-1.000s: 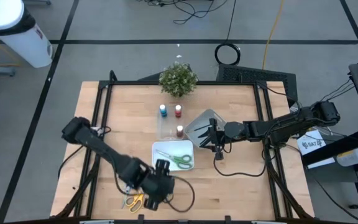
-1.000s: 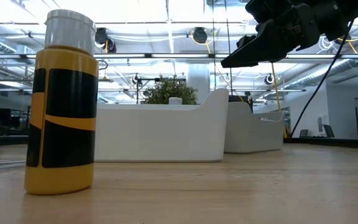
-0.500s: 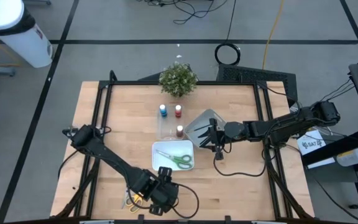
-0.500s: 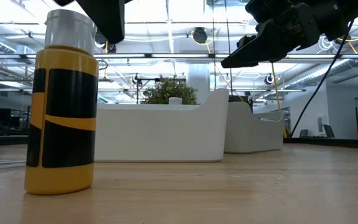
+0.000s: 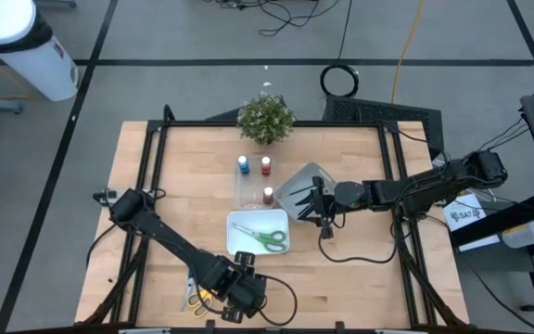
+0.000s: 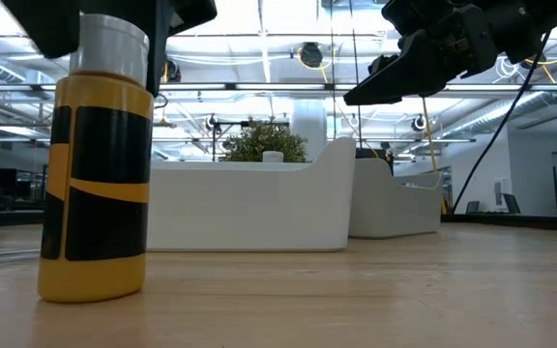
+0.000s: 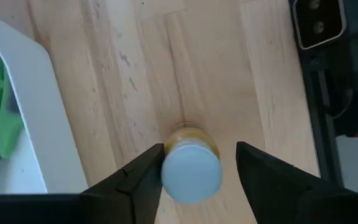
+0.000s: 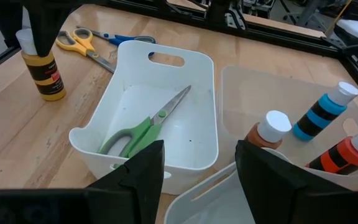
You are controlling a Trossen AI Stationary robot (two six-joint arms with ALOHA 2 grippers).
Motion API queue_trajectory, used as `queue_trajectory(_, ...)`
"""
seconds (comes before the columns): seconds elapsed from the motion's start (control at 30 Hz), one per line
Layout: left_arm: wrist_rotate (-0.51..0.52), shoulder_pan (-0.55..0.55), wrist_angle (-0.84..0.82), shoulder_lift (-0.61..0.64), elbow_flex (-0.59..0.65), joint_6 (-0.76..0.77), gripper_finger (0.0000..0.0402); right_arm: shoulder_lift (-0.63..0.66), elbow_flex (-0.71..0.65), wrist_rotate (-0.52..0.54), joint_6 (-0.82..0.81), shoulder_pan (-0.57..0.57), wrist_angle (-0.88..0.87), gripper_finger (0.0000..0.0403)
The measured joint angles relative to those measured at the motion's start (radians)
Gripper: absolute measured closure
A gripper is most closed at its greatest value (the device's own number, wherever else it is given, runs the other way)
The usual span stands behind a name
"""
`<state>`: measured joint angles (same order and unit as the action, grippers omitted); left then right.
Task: Pick & Place Paint Supplies
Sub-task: Put the yellow paint bottle into the transparent bin
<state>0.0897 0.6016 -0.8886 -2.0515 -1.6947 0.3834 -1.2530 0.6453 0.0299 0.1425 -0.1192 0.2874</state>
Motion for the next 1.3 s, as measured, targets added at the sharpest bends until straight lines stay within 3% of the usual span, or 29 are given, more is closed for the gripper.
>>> queue_trajectory(0.33,-0.012,-0.019,-0.007,-0.001,-0.001,0.000,0.0274,0.000,0.000,0.000,0.000,0.000,0.000,0.0216)
queue_trajectory(0.5,-0.071,-0.043,-0.065,0.020,-0.002,0.052,0.0276,0.000,0.000,0.000,-0.001,0.000,0.000,0.0216)
queue_trajectory(0.77,-0.040,-0.093,-0.209,0.198,0.000,0.065,0.0276,0.000,0.000,-0.001,-0.026,0.000,0.000,0.0216)
queue_trajectory(1.1,0.140,-0.323,-0.414,0.472,-0.001,-0.008,0.0276,0.000,0.000,-0.001,-0.026,0.000,0.000,0.0216)
queue_trajectory(1.3,0.149,-0.531,-0.401,0.511,-0.001,-0.153,0.0276,0.000,0.000,-0.001,-0.024,0.000,0.000,0.0216)
